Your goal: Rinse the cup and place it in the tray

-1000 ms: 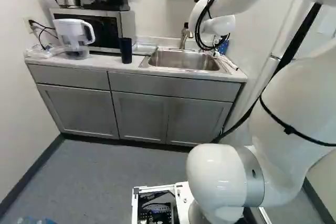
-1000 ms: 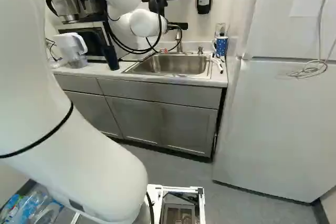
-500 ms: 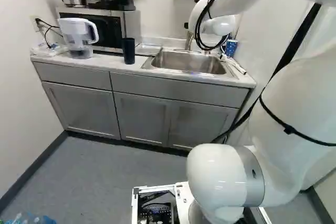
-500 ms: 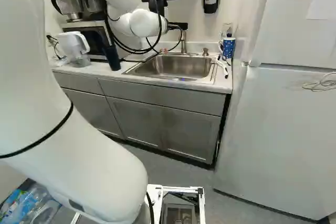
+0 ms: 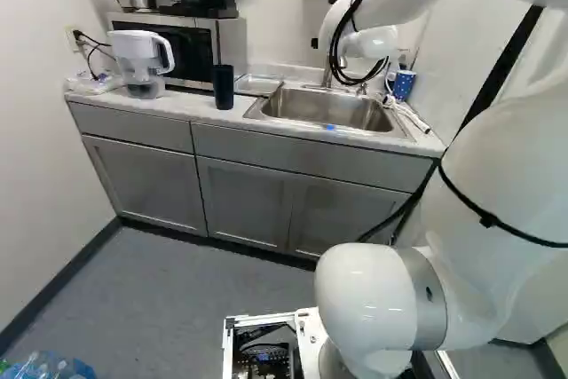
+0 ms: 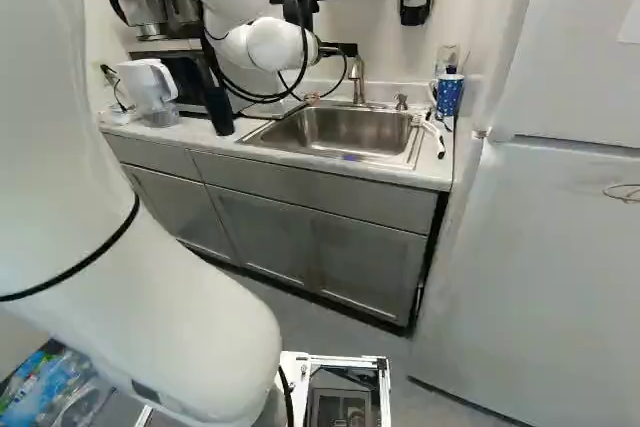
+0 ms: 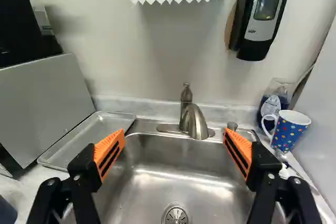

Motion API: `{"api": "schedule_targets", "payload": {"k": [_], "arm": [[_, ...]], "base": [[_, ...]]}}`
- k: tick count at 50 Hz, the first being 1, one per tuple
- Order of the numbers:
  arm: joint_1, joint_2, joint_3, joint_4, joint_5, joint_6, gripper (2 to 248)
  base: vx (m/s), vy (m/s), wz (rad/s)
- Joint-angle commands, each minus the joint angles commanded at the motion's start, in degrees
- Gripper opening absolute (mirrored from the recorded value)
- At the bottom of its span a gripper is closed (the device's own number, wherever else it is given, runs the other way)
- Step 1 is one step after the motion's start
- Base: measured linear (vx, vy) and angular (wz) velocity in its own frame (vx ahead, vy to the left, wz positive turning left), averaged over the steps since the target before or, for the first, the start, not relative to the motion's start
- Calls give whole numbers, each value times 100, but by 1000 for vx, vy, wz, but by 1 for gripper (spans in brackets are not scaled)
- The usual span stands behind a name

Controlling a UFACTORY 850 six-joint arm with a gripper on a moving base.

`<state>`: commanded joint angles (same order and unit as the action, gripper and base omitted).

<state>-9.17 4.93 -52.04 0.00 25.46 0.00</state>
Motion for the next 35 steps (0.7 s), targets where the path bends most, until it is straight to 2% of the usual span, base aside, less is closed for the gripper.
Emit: {"api": "schedule_targets", "payload": {"k": [35], "arm": [[0, 0, 0, 0, 0, 0, 247]], "base": [[17, 2, 40]]}}
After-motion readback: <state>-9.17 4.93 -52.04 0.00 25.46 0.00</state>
